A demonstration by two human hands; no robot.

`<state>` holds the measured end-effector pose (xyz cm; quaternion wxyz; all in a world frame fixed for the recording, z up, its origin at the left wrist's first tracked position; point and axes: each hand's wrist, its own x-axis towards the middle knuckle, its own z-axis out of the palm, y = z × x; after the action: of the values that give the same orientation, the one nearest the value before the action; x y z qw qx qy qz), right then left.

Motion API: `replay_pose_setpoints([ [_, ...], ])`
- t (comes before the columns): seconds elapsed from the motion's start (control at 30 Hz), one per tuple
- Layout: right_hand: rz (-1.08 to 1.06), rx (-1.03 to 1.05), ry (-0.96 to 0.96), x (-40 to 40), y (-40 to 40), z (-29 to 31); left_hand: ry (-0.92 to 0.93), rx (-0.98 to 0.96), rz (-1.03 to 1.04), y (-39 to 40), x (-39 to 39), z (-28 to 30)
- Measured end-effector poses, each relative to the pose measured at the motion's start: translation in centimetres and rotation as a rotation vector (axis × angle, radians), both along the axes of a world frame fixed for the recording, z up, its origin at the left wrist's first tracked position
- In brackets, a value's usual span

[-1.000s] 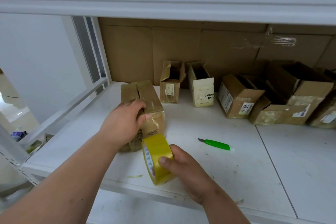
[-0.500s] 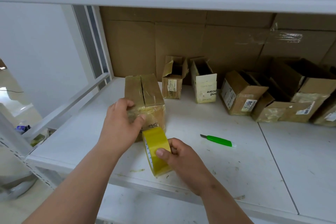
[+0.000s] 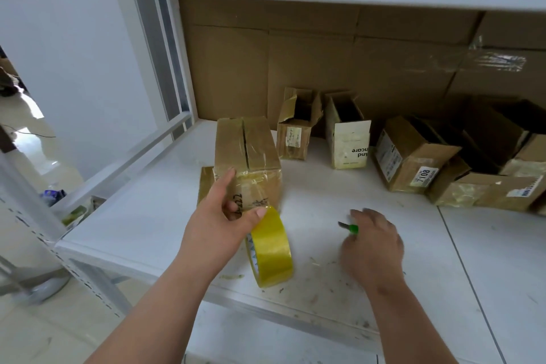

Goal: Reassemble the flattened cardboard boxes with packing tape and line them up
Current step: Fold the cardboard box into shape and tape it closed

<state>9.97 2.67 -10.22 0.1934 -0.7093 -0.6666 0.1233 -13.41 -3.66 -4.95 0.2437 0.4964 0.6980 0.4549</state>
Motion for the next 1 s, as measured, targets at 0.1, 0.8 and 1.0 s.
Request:
replay_pose_setpoints([
  [0.1,-0.048,-0.132,-0.216,1.4,0.7,-0.6,-0.092,0.01,-0.011,-0.2,0.1,-0.3],
  [0.8,0.554,0.091,0.178,-6.9,-1.4,7.9,-0.28,0.168,0.047,-0.3,1.4,-0.8],
  [1.0,0.591,0.127,0.154,-8.0,-1.3,8.4,-0.276,0.162,0.033,-0.1,1.2,-0.8],
])
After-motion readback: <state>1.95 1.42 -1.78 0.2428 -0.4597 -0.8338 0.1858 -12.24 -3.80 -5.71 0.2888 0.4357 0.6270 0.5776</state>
